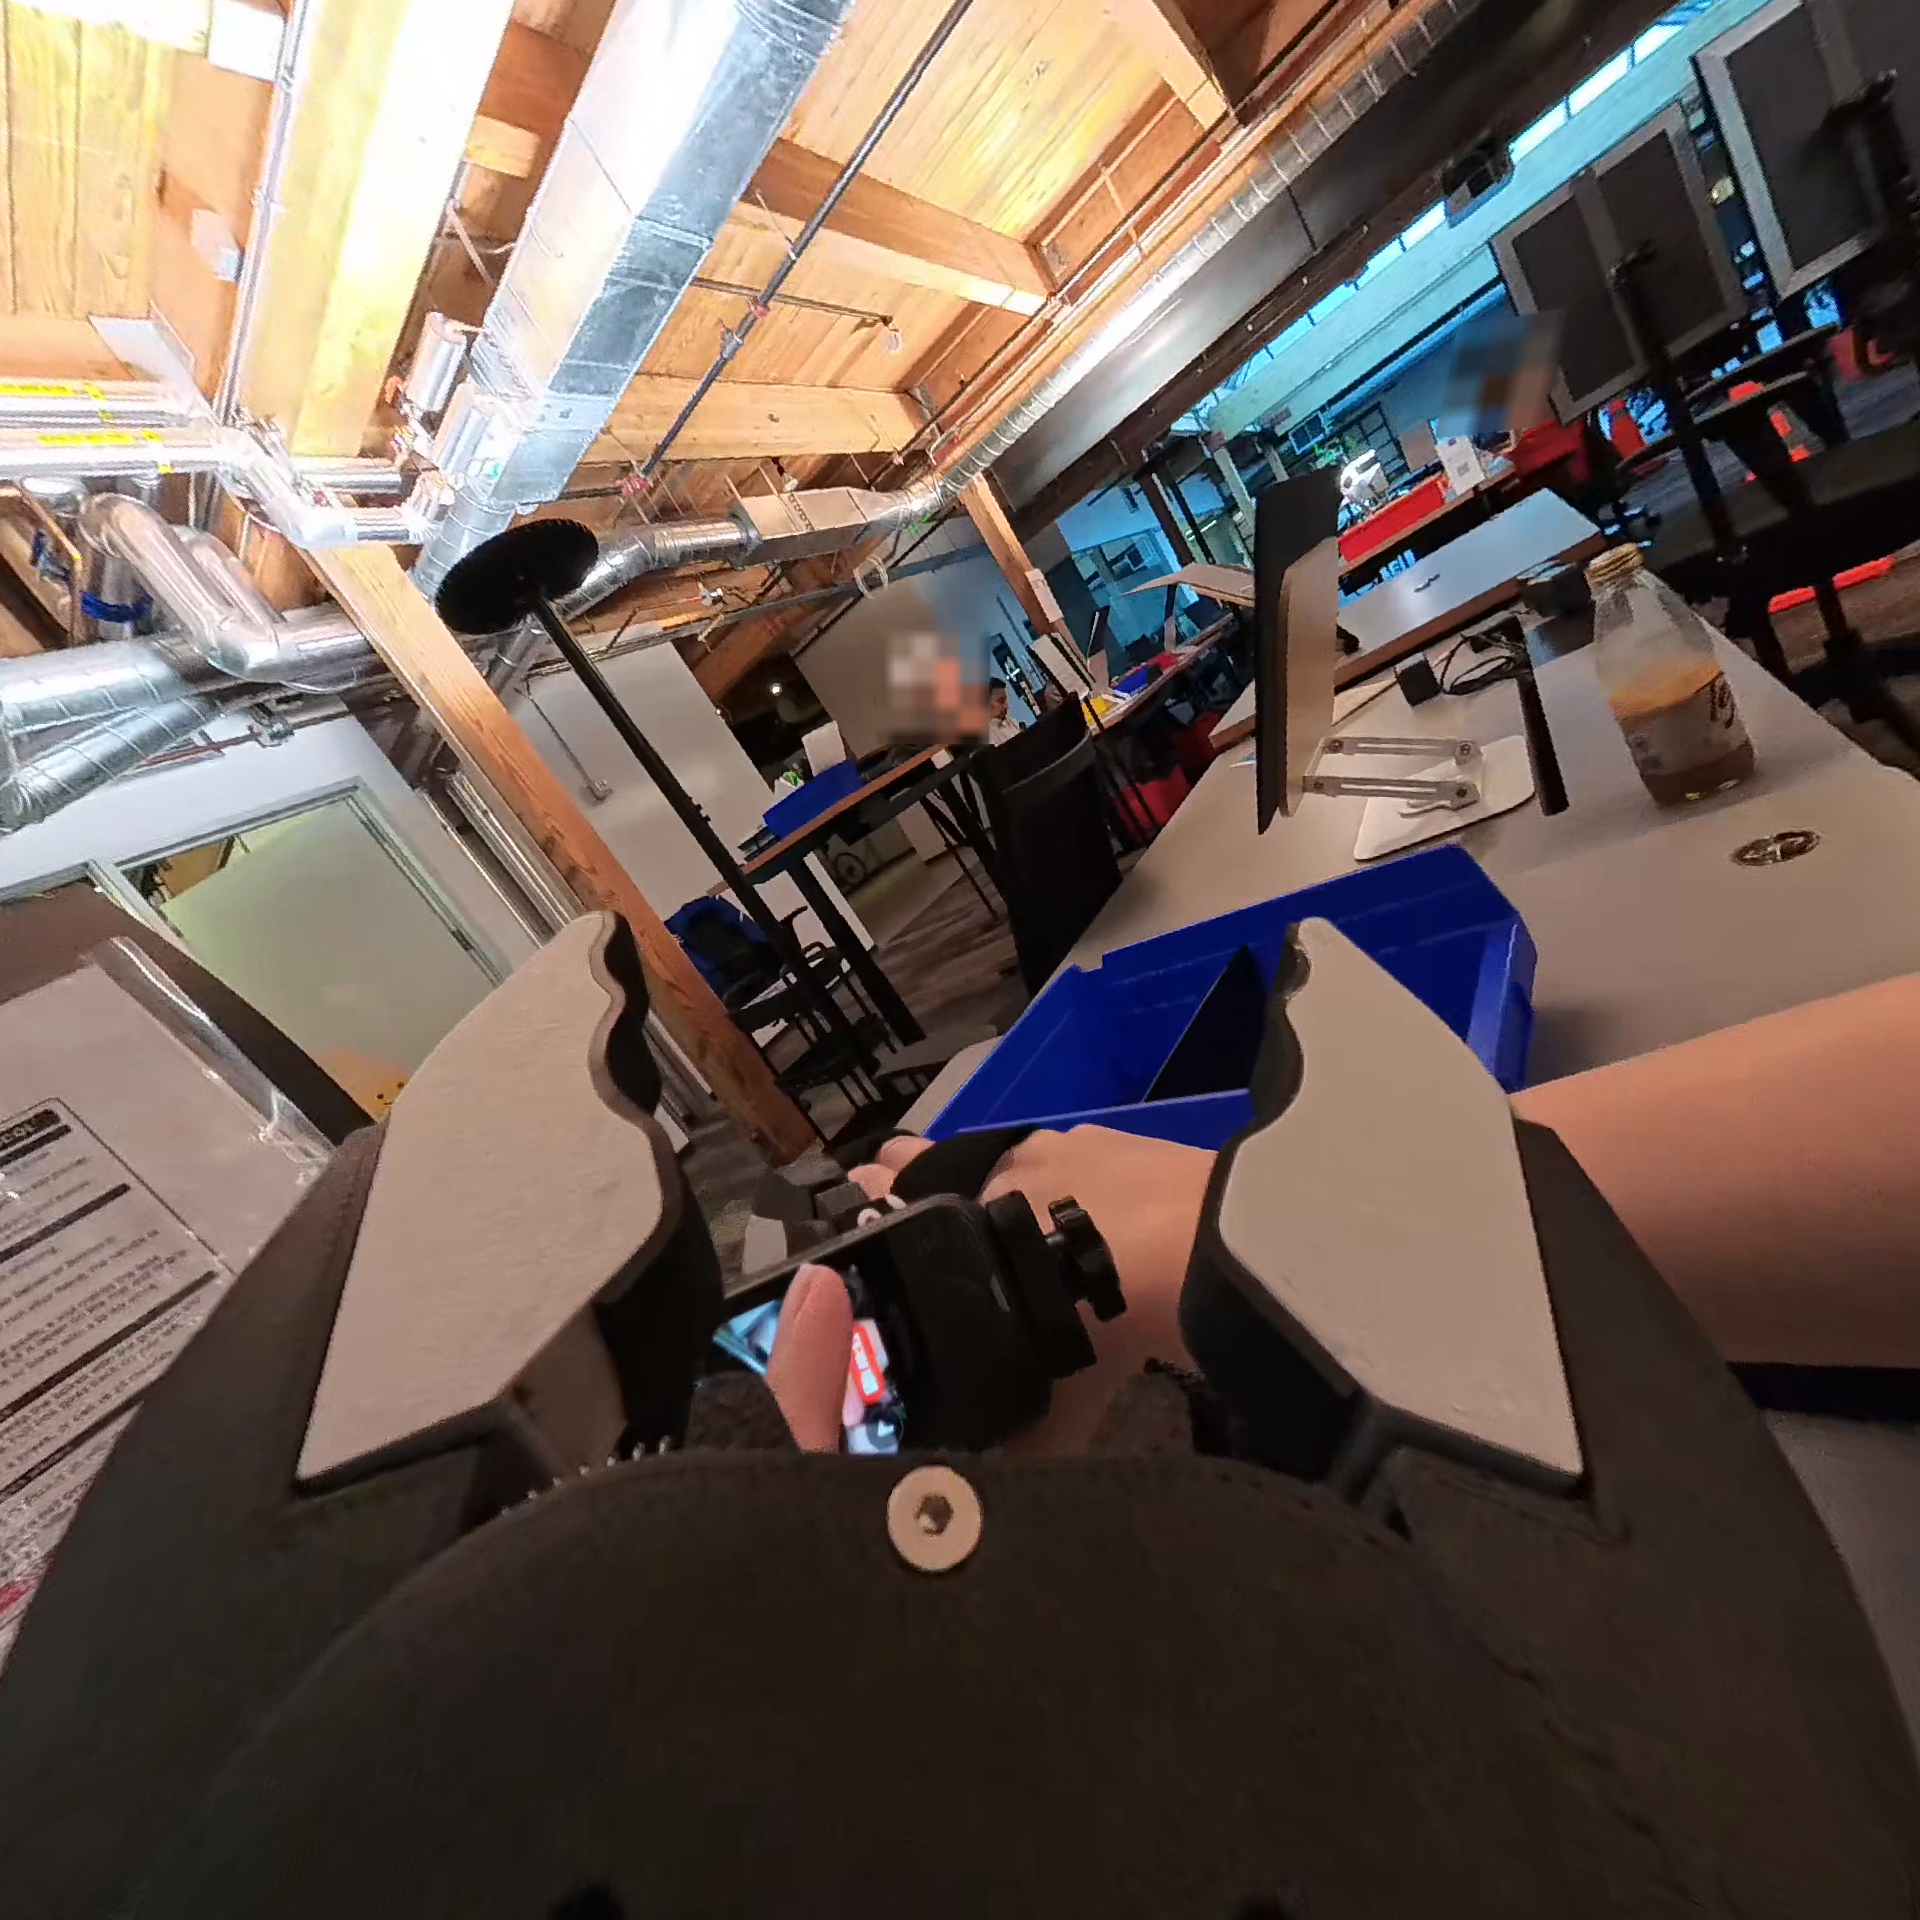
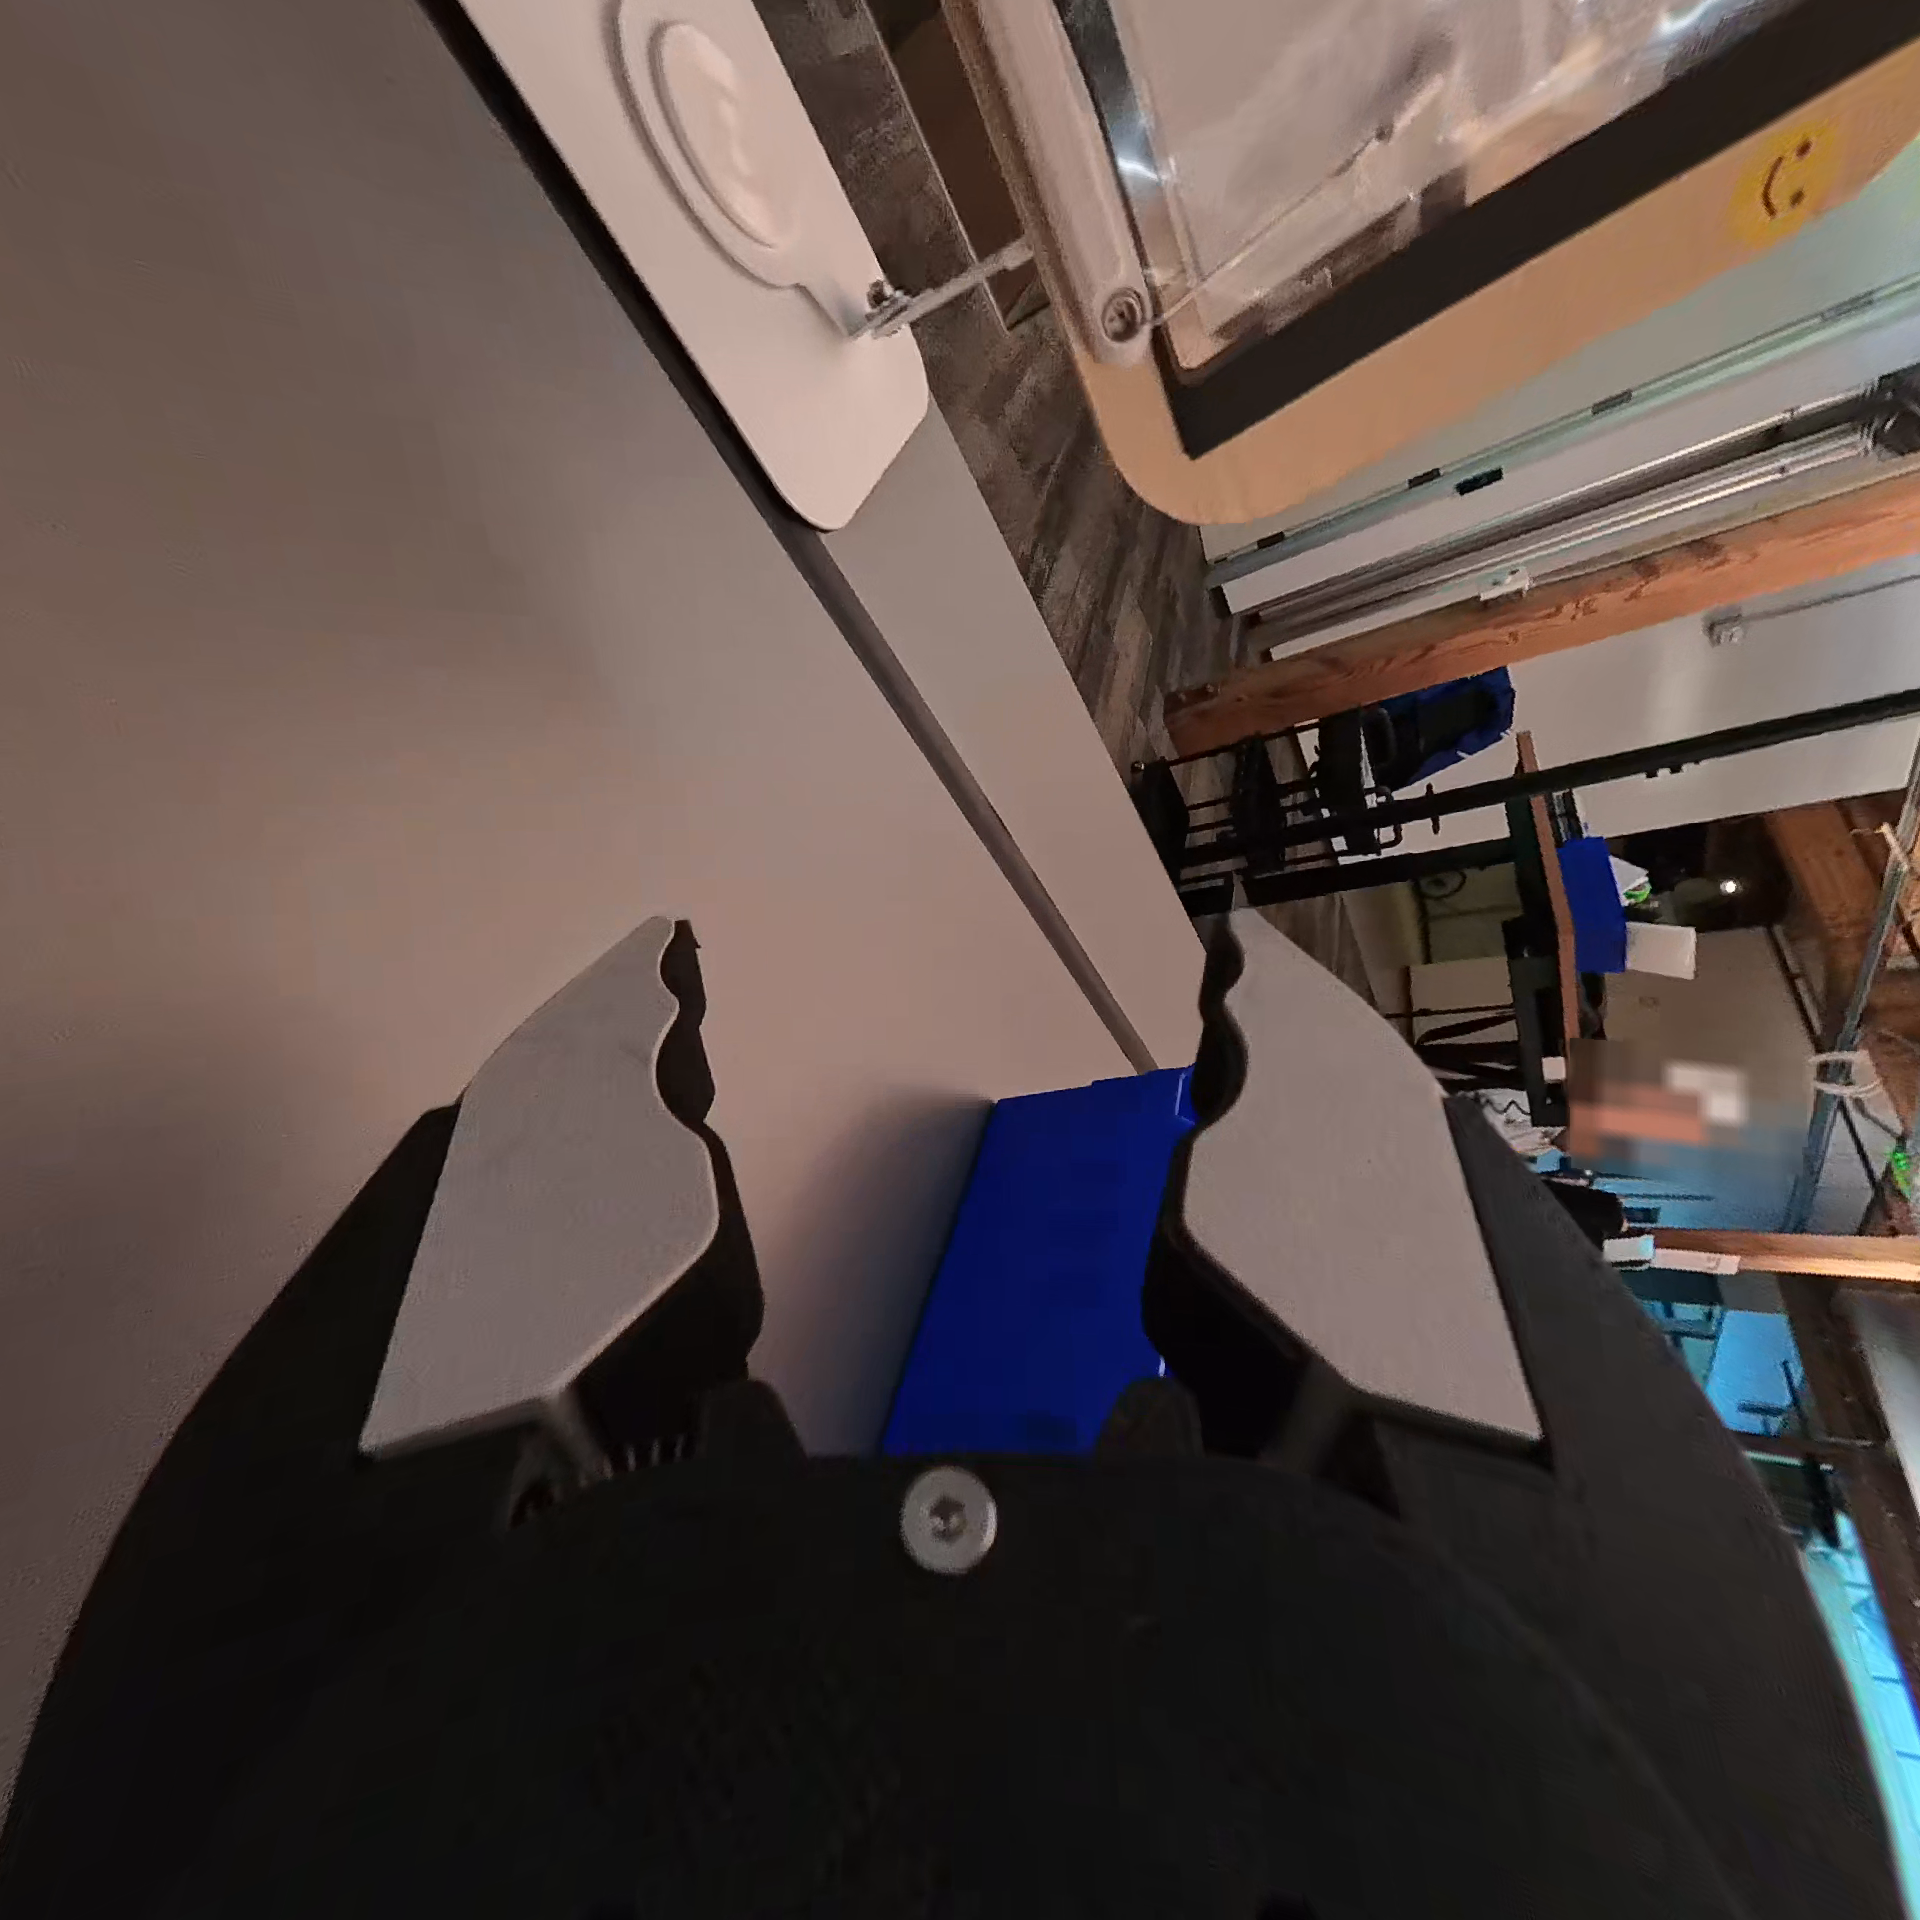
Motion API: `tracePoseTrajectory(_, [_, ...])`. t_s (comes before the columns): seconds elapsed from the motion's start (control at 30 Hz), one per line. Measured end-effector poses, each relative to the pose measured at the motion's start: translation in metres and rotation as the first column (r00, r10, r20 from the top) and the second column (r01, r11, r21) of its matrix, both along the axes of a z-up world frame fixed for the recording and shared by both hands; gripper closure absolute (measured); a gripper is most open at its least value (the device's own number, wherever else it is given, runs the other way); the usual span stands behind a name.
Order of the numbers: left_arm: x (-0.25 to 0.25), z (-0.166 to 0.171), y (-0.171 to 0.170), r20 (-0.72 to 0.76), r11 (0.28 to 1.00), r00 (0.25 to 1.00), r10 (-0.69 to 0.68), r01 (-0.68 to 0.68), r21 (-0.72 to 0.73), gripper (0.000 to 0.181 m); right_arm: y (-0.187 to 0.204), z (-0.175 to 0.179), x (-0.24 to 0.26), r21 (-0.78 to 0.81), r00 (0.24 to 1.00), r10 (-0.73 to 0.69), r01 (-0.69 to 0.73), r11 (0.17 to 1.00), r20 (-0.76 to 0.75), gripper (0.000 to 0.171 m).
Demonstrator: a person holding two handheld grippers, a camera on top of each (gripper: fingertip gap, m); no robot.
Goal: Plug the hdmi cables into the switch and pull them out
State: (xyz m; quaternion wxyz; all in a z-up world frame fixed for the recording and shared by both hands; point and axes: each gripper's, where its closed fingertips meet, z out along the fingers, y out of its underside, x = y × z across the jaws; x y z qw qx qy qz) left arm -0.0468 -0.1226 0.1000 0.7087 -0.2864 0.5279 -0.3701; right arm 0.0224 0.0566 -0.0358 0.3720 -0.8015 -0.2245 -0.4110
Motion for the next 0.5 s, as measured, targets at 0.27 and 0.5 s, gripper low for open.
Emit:
tracePoseTrajectory(0.27, [0.005, -0.012, 0.002, -0.017, 0.998, 1.0, 0.024, -0.023, 0.059, 0.07, -0.004, -0.008, -0.011, -0.051, 1.0, 0.021, -0.021, 0.998, -0.006, 0.077])
tracePoseTrajectory(0.5, [-0.02, 0.03, -0.01, 0.106, 0.997, 0.994, 0.002, -0.011, 0.079, 0.069, -0.002, -0.017, -0.01, -0.078, 0.999, 0.028, -0.03, 0.997, -0.028, 0.077])
